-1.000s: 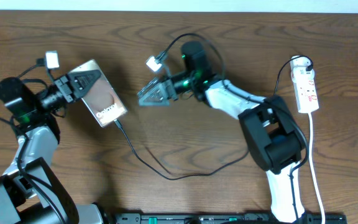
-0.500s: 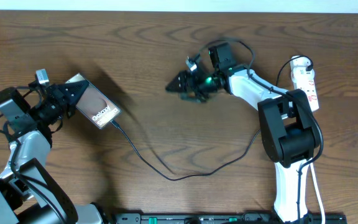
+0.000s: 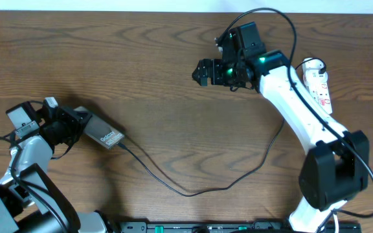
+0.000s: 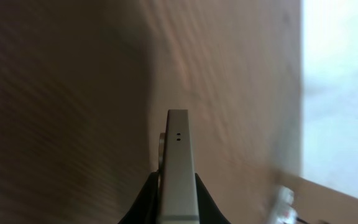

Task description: Plug charger to phone and switch on socket

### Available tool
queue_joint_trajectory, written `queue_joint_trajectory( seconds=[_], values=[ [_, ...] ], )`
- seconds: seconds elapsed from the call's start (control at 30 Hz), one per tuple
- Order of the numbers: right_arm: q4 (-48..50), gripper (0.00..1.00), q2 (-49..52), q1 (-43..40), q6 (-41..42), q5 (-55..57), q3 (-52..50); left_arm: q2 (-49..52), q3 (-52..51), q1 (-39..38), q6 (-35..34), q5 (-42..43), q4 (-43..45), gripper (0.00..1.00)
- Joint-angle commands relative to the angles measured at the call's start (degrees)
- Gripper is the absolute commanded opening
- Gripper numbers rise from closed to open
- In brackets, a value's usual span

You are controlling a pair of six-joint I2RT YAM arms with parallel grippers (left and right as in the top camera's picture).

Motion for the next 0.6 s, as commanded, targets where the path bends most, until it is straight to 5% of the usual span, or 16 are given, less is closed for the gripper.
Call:
queue_joint_trajectory(
  seconds=[0.0,0.57],
  values=[
    [-0.92,0.99,-2.23,0.22,-1.05,2.67,0.81,2.82,0.59,-0.04,2.38,-4.66,0.72,0.07],
    [-3.15,0.99,-5.75,0.24,-1.14,2.69,0.79,12.09,0.59,-0.04,1.07,-2.93,4.55,0.08]
  ],
)
